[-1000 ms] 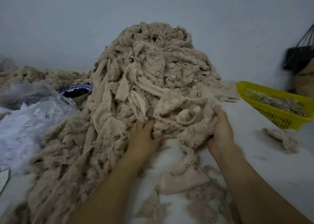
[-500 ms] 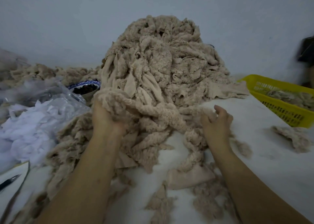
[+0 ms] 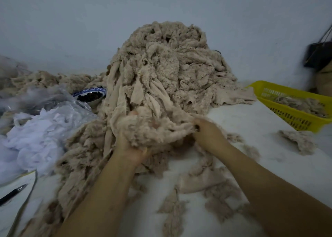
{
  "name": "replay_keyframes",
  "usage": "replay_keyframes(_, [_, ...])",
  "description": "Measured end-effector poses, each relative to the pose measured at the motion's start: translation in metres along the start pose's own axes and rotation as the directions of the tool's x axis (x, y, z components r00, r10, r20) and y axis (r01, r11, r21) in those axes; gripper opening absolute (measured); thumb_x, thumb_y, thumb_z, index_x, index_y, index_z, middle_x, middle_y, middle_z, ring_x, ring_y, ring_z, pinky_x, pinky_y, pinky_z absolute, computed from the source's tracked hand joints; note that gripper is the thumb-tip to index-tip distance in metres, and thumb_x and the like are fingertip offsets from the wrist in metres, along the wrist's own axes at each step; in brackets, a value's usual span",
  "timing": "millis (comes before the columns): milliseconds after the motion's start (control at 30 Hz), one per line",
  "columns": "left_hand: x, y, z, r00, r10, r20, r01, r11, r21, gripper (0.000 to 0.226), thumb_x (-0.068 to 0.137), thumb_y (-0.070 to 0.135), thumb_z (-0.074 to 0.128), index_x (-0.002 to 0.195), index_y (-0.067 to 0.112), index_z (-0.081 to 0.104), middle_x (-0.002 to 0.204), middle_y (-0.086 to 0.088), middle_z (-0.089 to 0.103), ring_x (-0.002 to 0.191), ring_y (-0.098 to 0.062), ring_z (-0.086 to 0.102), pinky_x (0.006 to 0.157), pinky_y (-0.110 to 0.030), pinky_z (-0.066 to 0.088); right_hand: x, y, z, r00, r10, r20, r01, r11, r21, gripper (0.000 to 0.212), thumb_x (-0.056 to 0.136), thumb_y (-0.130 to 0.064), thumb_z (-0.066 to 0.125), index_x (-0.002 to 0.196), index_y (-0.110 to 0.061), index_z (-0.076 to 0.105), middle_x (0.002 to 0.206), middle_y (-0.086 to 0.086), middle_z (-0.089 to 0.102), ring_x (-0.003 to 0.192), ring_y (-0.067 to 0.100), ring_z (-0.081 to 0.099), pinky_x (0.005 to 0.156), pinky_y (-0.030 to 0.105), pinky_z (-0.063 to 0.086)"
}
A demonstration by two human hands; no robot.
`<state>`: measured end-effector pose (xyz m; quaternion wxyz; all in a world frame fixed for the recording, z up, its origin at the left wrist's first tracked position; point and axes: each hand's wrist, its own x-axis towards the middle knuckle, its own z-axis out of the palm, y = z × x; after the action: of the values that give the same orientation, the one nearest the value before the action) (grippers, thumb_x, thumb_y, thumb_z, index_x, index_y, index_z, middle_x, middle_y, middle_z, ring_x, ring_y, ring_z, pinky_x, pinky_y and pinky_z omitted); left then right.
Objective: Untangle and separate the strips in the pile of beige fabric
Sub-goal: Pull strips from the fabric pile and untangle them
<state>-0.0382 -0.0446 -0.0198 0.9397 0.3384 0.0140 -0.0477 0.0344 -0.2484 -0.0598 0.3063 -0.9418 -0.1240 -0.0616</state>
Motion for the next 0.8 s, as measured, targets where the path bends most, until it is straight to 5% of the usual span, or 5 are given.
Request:
replay_keyframes(233, [0.015,0.018,-0.019,0.995,0.067,-0.078,-0.077,0.987,-0.144,0.039,0.085,0.023,0.056,0.114,0.004,0.074,0.123,-0.018,0.068,0.111,-0.031,0.066,0.101,-0.041,0.05,0.003,0.013,-0.026,0.914,0.404,0.036,-0.335,0.702,0.628,0.02,0.101,-0.032,0.045,0.093,-0.021,0.059,0.059,0.001,0.062,0.05,0.013,0.049,0.048,0.025,0.036])
replay_keyframes(333, [0.024,0.007,-0.024,0.917,0.143,-0.372,-0.094,0.984,0.148,0.039,0.103,0.021,0.043,0.138,0.007,0.053,0.11,-0.012,0.066,0.093,-0.022,0.064,0.075,-0.033,0.055,-0.001,0.0,-0.026,0.928,0.356,0.113,-0.333,0.652,0.681,0.018,0.101,-0.036,0.046,0.087,-0.027,0.052,0.046,-0.005,0.051,0.037,0.009,0.039,0.044,0.025,0.03])
replay_keyframes(500, [0.019,-0.006,-0.012,0.846,0.52,-0.119,-0.163,0.465,0.87,0.029,0.1,0.02,0.049,0.129,0.025,0.054,0.115,0.002,0.065,0.09,0.001,0.064,0.074,-0.02,0.054,0.0,-0.021,-0.034,0.964,0.264,0.041,-0.221,0.703,0.676,0.027,0.097,-0.031,0.05,0.077,-0.013,0.056,0.047,-0.012,0.056,0.038,0.007,0.038,0.041,0.021,0.032])
replay_keyframes(667, [0.029,-0.032,0.011,0.895,0.3,0.331,-0.307,-0.125,0.944,0.03,0.091,0.042,0.063,0.115,0.023,0.061,0.106,0.005,0.063,0.095,-0.015,0.06,0.081,-0.036,0.051,0.001,-0.042,-0.039,0.989,0.138,-0.051,-0.068,0.735,0.675,0.027,0.097,-0.031,0.053,0.073,-0.017,0.052,0.053,-0.007,0.05,0.044,0.009,0.042,0.041,0.019,0.034])
replay_keyframes(800, [0.039,-0.038,0.004,0.913,0.361,0.192,-0.159,-0.119,0.98,0.026,0.101,0.027,0.049,0.077,0.018,0.053,0.072,0.002,0.055,0.076,-0.022,0.058,0.06,-0.025,0.038,0.002,-0.039,-0.042,0.983,0.143,-0.115,-0.044,0.793,0.608,0.023,0.096,-0.037,0.049,0.081,-0.02,0.052,0.057,-0.007,0.048,0.053,0.011,0.043,0.044,0.018,0.034])
